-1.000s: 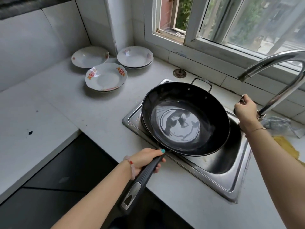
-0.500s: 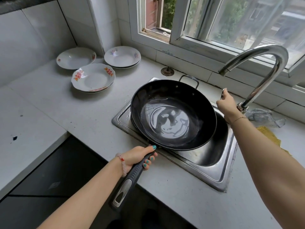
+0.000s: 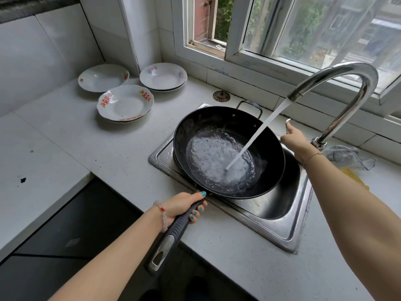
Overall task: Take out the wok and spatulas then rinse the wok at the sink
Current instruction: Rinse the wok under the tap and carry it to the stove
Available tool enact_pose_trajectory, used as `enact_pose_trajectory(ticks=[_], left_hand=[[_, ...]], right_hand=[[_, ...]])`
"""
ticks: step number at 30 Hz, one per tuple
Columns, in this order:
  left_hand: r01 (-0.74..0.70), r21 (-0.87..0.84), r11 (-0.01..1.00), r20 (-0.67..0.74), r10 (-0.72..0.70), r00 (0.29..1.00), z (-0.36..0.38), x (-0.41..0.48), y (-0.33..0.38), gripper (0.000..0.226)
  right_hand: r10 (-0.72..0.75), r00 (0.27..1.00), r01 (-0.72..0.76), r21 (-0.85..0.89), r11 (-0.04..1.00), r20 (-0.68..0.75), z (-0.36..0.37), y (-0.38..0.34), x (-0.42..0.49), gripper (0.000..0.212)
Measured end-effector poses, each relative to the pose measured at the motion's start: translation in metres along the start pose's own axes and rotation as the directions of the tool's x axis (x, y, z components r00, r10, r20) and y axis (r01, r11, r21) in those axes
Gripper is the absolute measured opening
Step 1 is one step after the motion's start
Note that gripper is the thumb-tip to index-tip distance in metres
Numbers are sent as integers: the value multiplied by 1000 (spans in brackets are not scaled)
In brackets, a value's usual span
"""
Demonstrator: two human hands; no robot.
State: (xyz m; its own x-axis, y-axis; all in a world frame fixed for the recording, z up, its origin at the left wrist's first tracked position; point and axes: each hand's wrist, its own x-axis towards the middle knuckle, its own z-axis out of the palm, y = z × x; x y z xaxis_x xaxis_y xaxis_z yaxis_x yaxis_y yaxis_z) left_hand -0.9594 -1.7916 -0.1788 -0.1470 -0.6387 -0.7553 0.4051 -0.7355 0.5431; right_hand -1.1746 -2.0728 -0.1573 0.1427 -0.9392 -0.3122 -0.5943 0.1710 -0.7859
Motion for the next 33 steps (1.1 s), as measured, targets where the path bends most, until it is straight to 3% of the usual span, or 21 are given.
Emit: enact_pose_trajectory(ticks=[10,13,18,28,33], left_hand=[[-4,-10,1000,34,4,999,-5,4,-3,28],[-28,-8,1000,51,28,998,-7,4,-4,27],[-13,-4,1000,129,13,992,-18,-2,-12,23],[-3,0,1000,235,3,972,-31,-18,-17,23],[36,92,995,296,-62,953,-37,-36,-17,28]], right_hand=[[-77,975,119,194,974,-210,40,1,-76,49],[-5,974,80,322,943,-228,59,-3,-103,45],[148,961,27,607,795,-236,98,-15,-172,32],[369,928,-193,773,604,-56,164,4,-249,13],[333,934,-293,806,515,128,186,-7,-247,18]])
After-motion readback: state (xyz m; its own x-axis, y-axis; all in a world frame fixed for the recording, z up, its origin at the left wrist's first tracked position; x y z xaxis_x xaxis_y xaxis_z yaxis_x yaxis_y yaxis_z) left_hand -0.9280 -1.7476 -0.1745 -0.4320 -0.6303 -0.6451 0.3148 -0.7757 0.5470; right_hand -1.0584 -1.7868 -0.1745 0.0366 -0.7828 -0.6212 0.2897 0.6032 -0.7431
